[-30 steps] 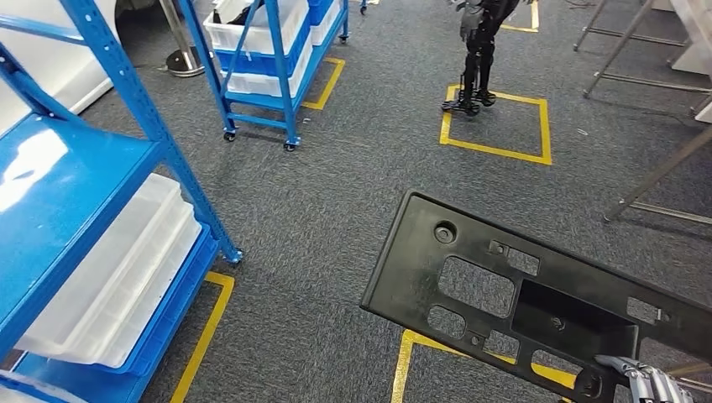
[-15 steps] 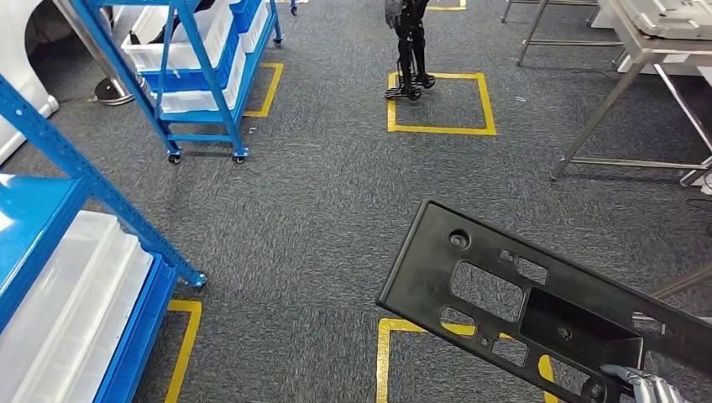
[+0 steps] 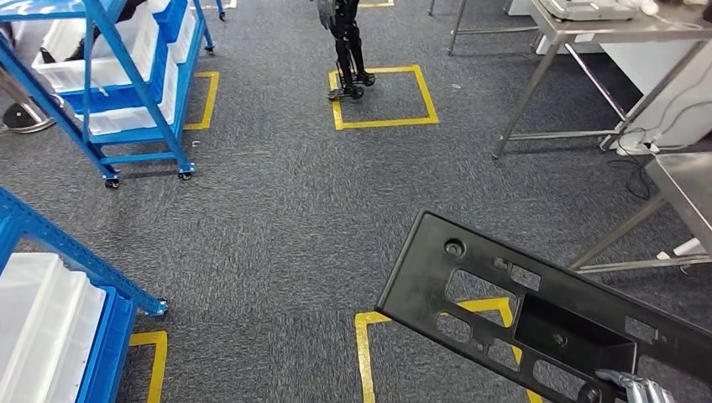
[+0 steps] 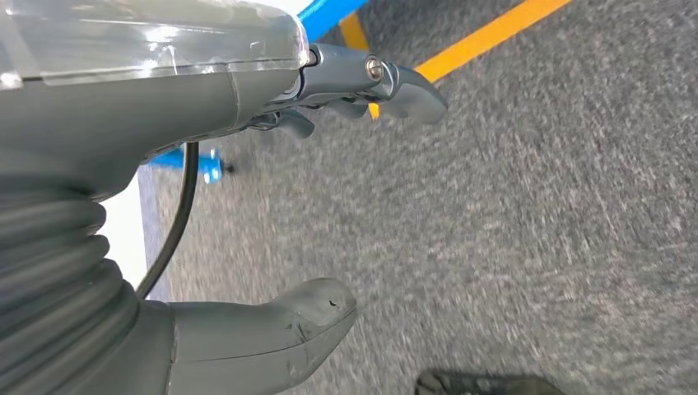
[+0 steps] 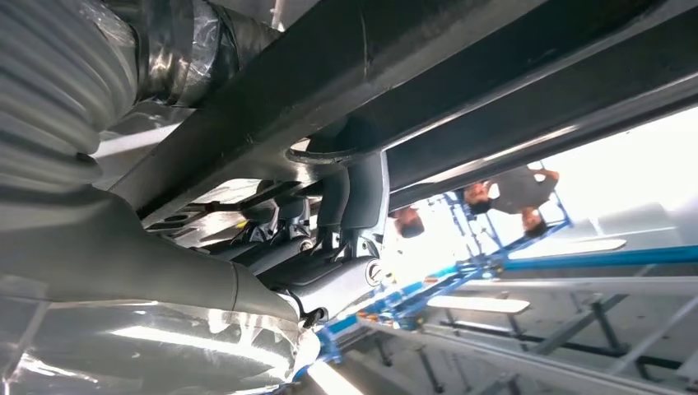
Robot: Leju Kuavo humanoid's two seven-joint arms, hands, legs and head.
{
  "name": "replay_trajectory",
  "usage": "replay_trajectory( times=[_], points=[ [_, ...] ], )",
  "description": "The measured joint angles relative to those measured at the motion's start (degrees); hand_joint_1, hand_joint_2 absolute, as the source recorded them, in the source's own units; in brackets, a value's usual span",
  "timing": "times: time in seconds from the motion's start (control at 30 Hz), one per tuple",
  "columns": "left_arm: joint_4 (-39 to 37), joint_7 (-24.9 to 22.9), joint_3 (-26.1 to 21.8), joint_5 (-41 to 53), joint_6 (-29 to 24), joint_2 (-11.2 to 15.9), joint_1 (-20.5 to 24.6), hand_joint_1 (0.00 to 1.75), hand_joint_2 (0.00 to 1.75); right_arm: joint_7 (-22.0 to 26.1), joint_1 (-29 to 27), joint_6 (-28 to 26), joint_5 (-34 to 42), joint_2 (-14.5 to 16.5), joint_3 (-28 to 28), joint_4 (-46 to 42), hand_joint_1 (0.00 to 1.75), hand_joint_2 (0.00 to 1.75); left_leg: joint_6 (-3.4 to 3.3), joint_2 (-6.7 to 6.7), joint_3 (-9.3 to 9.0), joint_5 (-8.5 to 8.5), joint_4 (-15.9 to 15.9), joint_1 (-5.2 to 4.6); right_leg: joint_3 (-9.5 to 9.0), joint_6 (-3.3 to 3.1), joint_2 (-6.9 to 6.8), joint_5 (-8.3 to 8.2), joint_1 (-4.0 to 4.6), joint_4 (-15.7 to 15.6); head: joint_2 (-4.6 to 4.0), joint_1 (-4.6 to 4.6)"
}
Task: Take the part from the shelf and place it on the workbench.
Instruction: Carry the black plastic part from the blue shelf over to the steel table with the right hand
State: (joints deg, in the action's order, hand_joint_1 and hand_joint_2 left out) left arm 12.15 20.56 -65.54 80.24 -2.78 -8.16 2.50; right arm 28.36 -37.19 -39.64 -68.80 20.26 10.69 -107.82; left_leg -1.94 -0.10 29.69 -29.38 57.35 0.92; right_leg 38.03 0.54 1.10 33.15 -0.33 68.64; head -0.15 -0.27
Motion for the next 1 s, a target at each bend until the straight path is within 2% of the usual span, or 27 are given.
replay_trajectory(
  times=[0.03,0.07,0.1,0.13,0.17,0.23,0.27,0.3,0.37,0.4,0.47,0.5,0.53,0.57,0.6,0.63,0.67,0.7,0.73,0.77,0.8,0.83,0.87,0.9,0.93,1.0],
  points=[
    [0.0,0.0,-0.1,0.0,0.0,0.0,-0.1,0.0,1.75,0.0,0.0,0.0,0.0,0.0,-0.1,0.0,1.75,1.75,-0.04,0.85,0.04,-0.05,0.0,-0.1,1.65,0.17,-0.55,1.62,-0.14,3.6,0.0,0.01],
    [0.0,0.0,-0.1,0.0,0.0,0.0,-0.1,0.0,1.75,-0.1,0.0,0.1,0.0,0.0,-0.2,0.0,1.75,1.75,-0.05,1.69,0.04,-0.11,0.0,-0.17,2.76,0.3,-0.74,2.42,-0.28,6.1,0.0,0.01],
    [0.0,-0.1,-0.2,0.0,0.0,0.1,-0.1,0.0,1.75,-0.2,-0.1,0.2,0.0,0.0,-0.2,0.0,1.75,1.75,-0.02,2.48,0.03,-0.2,0.1,-0.21,2.85,0.37,-0.84,2.1,-0.36,6.6,0.0,0.01],
    [0.0,-0.1,-0.2,0.0,0.0,0.1,-0.1,0.0,1.75,-0.2,-0.1,0.2,0.0,0.0,-0.2,0.0,1.75,1.75,0.05,3.2,-0.05,-0.31,0.1,-0.24,1.77,0.37,-1.03,0.83,-0.41,4.8,0.0,0.01],
    [0.0,-0.1,-0.2,0.0,0.0,0.0,0.0,0.0,1.75,-0.3,-0.1,0.3,0.0,0.0,-0.2,0.0,1.75,1.75,0.14,3.87,-0.21,-0.45,0.1,-0.24,-0.34,0.28,-1.48,-1.06,-0.4,1.2,0.0,0.01],
    [0.0,-0.1,-0.2,0.0,0.0,0.0,0.1,0.0,1.75,-0.3,-0.1,0.3,0.0,0.0,-0.2,0.0,1.75,1.75,0.49,4.96,-0.68,-0.77,0.1,-0.35,-4.72,-0.14,-3.77,-3.56,-0.02,-6.6,0.0,0.0],
    [0.0,-0.1,-0.2,0.0,0.0,0.0,0.1,0.0,1.75,-0.3,-0.1,0.3,0.0,0.0,-0.2,0.0,1.75,1.75,0.73,5.39,-0.86,-0.88,0.1,-0.39,-5.89,-0.35,-4.58,-4.01,0.27,-8.8,0.0,-0.01],
    [0.0,-0.1,-0.2,0.0,0.0,0.0,0.2,0.0,1.75,-0.4,-0.1,0.3,0.0,0.0,-0.3,0.0,1.75,1.75,1.02,5.83,-1.01,-0.96,0.1,-0.43,-6.21,-0.53,-4.98,-3.93,0.56,-9.7,0.0,-0.01],
    [0.0,-0.1,-0.2,0.0,0.0,0.0,0.3,0.0,1.75,-0.4,-0.2,0.3,-0.1,0.0,-0.3,0.0,1.75,1.75,1.66,6.63,-1.23,-1.08,0.0,-0.41,-6.06,-0.94,-3.85,-4.18,0.67,-9.8,0.0,-0.03],
    [0.0,-0.1,-0.2,0.0,0.0,0.0,0.4,0.0,1.75,-0.4,-0.3,0.3,-0.1,0.0,-0.3,0.0,1.75,1.75,2.0,6.16,-1.24,-1.43,0.2,-0.34,-6.09,-1.23,-3.29,-4.35,0.53,-10.1,0.0,-0.02],
    [0.0,-0.1,-0.2,0.0,0.0,0.0,0.5,0.0,1.75,-0.5,-0.4,0.3,-0.1,0.0,-0.5,0.0,1.75,1.75,2.48,3.37,0.13,-3.84,3.6,-0.18,-6.27,-1.93,-2.21,-4.75,0.1,-10.7,0.0,-0.04],
    [0.0,-0.1,-0.2,0.0,-0.1,0.0,0.5,0.0,1.75,-0.7,-0.4,0.3,-0.2,0.0,-0.7,0.0,1.75,1.75,2.61,1.75,1.69,-5.72,7.0,-0.1,-6.24,-2.12,-1.68,-4.83,0.07,-10.7,0.0,-0.04],
    [0.0,-0.2,-0.2,0.0,-0.1,0.0,0.3,0.0,1.75,-0.8,-0.4,0.3,-0.2,0.0,-0.9,0.0,1.75,1.75,2.71,0.87,3.66,-7.59,11.1,-0.09,-6.18,-2.26,-1.03,-4.85,0.07,-10.7,0.0,-0.05],
    [0.0,-0.3,-0.2,0.0,-0.1,0.0,0.2,0.0,1.75,-1.0,-0.4,0.3,-0.3,0.0,-1.2,0.0,1.75,1.75,2.79,0.57,5.42,-8.71,14.6,-0.09,-6.15,-2.32,-0.28,-4.84,0.12,-10.6,0.0,-0.04],
    [0.0,-0.3,-0.3,0.0,-0.1,0.0,0.1,0.0,1.75,-1.1,-0.4,0.3,-0.4,0.0,-1.3,0.0,1.75,1.75,2.8,0.47,6.52,-8.73,16.5,-0.1,-6.14,-2.35,0.55,-4.8,0.16,-10.4,0.0,-0.04],
    [0.0,-0.4,-0.3,0.0,-0.1,0.0,0.0,0.0,1.75,-1.3,-0.4,0.3,-0.6,0.0,-1.5,0.1,1.75,1.75,2.75,0.37,6.65,-7.58,16.2,-0.1,-6.14,-2.34,1.4,-4.75,0.18,-10.2,0.0,-0.05],
    [0.0,-0.4,-0.3,0.0,-0.1,0.0,0.0,0.0,1.75,-1.4,-0.4,0.3,-0.7,0.0,-1.8,0.1,1.75,1.75,2.62,0.09,5.71,-5.45,13.6,-0.1,-6.16,-2.31,2.26,-4.67,0.17,-10.1,0.0,-0.05],
    [0.0,-0.4,-0.3,0.0,-0.1,0.0,0.0,0.0,1.75,-1.6,-0.4,0.3,-0.9,0.0,-2.0,0.1,1.75,1.75,2.45,-0.74,4.17,-3.09,9.7,-0.08,-6.17,-2.21,3.05,-4.57,0.12,-9.8,0.0,-0.06],
    [0.0,-0.4,-0.3,0.0,-0.1,0.0,0.0,0.0,1.75,-1.8,-0.4,0.3,-1.1,0.0,-2.2,0.2,1.75,1.75,2.25,-2.14,2.66,-1.47,5.9,-0.02,-6.07,-2.04,3.78,-4.46,0.17,-9.6,0.0,-0.05],
    [0.0,-0.4,-0.3,0.1,-0.1,0.0,0.0,0.0,1.75,-1.9,-0.4,0.3,-1.3,0.0,-2.5,0.3,1.75,1.75,2.09,-3.32,1.51,-0.53,3.1,0.03,-5.89,-1.8,4.47,-4.42,0.16,-9.3,0.0,-0.06],
    [0.0,-0.5,-0.3,0.1,-0.1,0.0,0.1,0.0,1.75,-2.1,-0.4,0.3,-1.6,0.0,-2.7,0.3,1.75,1.75,1.93,-4.2,0.95,-0.34,1.7,0.02,-5.63,-1.5,5.11,-4.45,0.12,-9.2,0.0,-0.05],
    [0.0,-0.5,-0.3,0.1,-0.1,0.0,0.1,0.0,1.75,-2.2,-0.4,0.3,-1.8,0.0,-2.8,0.4,1.75,1.75,1.77,-4.39,0.77,-0.51,1.4,-0.04,-5.38,-1.15,5.76,-4.58,0.04,-9.2,0.0,-0.05],
    [0.0,-0.6,-0.3,0.1,-0.1,0.0,0.1,0.0,1.75,-2.4,-0.5,0.3,-2.0,0.0,-3.0,0.4,1.75,1.75,1.5,-3.74,0.69,-0.36,1.1,0.01,-5.17,-0.77,6.47,-4.77,-0.02,-9.2,0.0,-0.04],
    [0.0,-0.6,-0.3,0.1,-0.1,0.0,0.2,0.0,1.75,-2.6,-0.6,0.3,-2.2,0.0,-3.1,0.5,1.75,1.75,1.14,-3.01,0.57,-0.16,0.8,0.08,-5.0,-0.47,6.35,-4.69,-0.02,-9.1,0.0,-0.03],
    [0.0,-0.6,-0.3,0.1,-0.1,0.0,0.3,0.0,1.75,-2.7,-0.7,0.3,-2.4,0.0,-3.1,0.5,1.75,1.75,0.73,-2.24,0.45,0.07,0.5,0.2,-4.58,-0.23,5.37,-4.13,0.05,-8.3,0.0,0.07],
    [0.0,-0.7,-0.3,0.2,0.0,0.0,0.2,0.0,1.75,-3.0,-0.6,0.3,-2.7,0.0,-3.4,0.6,1.75,1.75,0.11,-0.57,0.34,0.31,0.0,0.28,-2.32,0.12,1.87,-1.23,0.09,-3.6,0.0,0.27]
  ],
)
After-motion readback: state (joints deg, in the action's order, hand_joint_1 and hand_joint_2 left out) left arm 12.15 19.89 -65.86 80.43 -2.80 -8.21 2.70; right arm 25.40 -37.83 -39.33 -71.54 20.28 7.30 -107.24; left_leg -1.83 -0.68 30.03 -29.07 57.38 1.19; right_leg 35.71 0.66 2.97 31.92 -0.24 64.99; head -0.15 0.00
